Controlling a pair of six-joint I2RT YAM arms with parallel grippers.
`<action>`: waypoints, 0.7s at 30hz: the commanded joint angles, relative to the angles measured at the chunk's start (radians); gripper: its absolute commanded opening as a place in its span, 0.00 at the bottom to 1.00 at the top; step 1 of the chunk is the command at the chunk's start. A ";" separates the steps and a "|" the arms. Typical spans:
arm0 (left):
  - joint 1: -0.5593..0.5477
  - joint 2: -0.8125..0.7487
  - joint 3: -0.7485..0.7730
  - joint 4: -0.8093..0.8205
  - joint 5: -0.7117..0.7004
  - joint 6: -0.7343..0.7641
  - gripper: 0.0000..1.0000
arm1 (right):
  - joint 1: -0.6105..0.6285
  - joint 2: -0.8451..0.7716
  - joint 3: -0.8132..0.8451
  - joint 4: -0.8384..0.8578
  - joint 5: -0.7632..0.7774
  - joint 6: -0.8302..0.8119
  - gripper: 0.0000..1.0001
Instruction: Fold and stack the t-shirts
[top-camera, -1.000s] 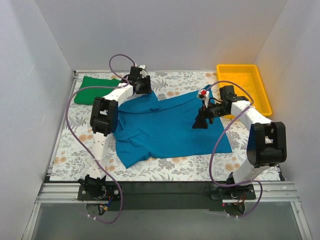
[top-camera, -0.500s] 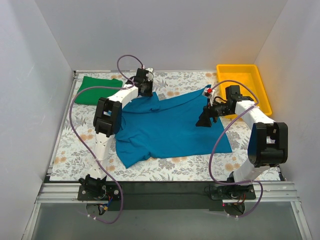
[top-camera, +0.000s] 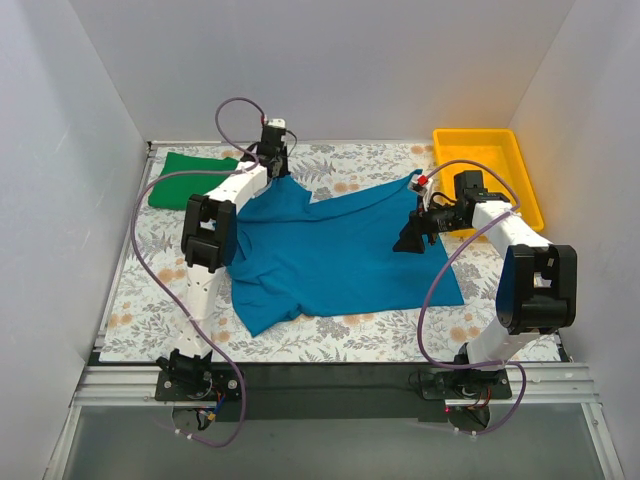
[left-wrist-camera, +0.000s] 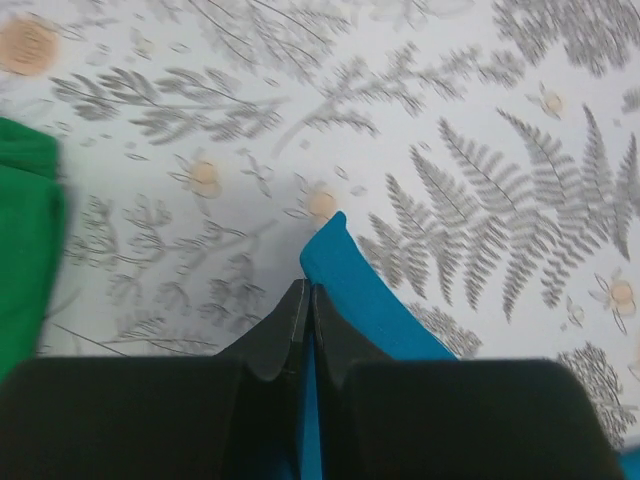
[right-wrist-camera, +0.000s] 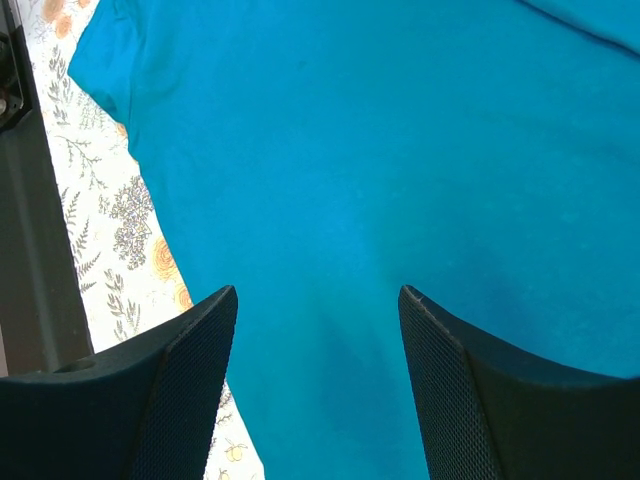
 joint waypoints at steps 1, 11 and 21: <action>0.053 -0.076 0.037 0.027 -0.054 -0.051 0.00 | -0.006 0.000 -0.008 0.006 -0.023 0.000 0.72; 0.110 -0.036 0.076 0.115 0.005 -0.170 0.00 | -0.006 0.020 -0.011 0.007 0.041 0.003 0.72; 0.115 -0.039 0.080 0.223 0.046 -0.203 0.00 | -0.006 0.034 -0.011 0.012 0.135 -0.003 0.71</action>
